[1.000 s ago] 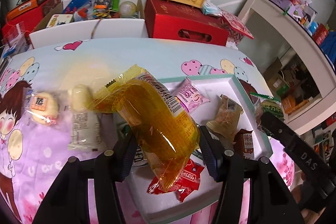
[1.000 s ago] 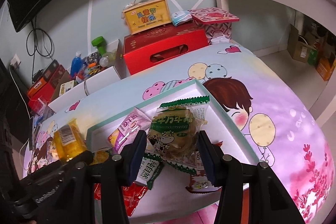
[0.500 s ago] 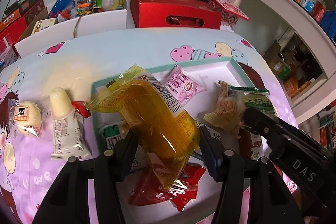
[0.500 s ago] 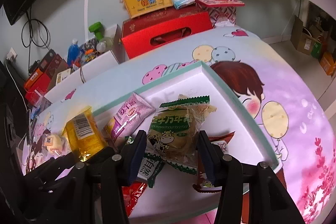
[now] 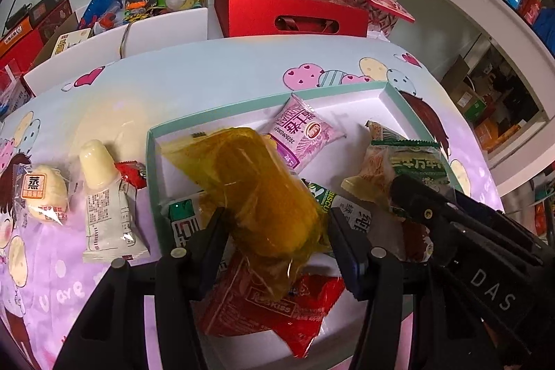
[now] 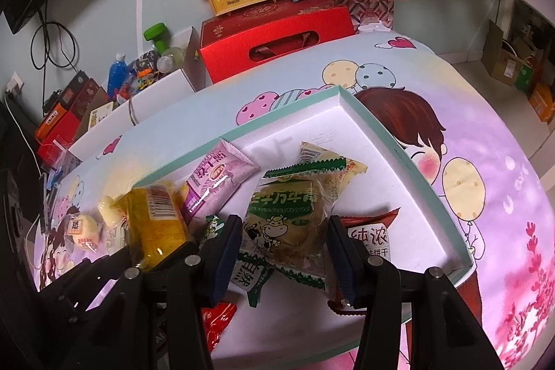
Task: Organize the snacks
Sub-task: 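Carry both bags over the tray and release them inside, then withdraw both open tools from the tray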
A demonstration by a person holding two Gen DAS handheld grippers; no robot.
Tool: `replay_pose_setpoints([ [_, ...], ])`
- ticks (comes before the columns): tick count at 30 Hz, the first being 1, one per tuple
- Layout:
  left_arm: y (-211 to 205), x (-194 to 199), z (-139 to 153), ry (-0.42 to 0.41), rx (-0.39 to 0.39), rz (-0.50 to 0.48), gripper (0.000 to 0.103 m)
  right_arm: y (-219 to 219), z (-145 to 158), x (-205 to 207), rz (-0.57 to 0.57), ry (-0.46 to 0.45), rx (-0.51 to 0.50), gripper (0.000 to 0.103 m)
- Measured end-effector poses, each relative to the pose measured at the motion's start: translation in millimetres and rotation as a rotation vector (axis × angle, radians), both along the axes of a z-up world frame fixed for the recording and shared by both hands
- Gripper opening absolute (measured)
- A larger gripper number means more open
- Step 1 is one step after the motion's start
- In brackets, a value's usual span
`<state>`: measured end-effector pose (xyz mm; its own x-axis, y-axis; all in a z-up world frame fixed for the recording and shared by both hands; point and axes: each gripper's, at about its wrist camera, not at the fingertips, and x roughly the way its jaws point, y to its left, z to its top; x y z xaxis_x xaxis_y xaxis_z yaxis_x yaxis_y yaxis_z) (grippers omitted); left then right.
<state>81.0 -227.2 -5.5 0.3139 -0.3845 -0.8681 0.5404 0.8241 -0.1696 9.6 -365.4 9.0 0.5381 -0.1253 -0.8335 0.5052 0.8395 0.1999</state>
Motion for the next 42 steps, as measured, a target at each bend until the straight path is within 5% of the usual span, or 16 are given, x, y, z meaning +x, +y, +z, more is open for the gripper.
replay_pose_setpoints([
  [6,5.0,-1.6,8.1,-0.027,0.020,0.007,0.068,1.0,3.0,-0.2,0.004,-0.006,-0.004,0.055],
  [23,20.0,2.6,19.5,-0.062,0.067,0.052,0.069,1.4,7.0,0.6,0.000,-0.005,-0.016,0.066],
  [42,59.5,24.8,23.4,-0.042,0.016,0.220,0.069,5.9,3.8,5.2,0.021,0.005,-0.024,0.103],
])
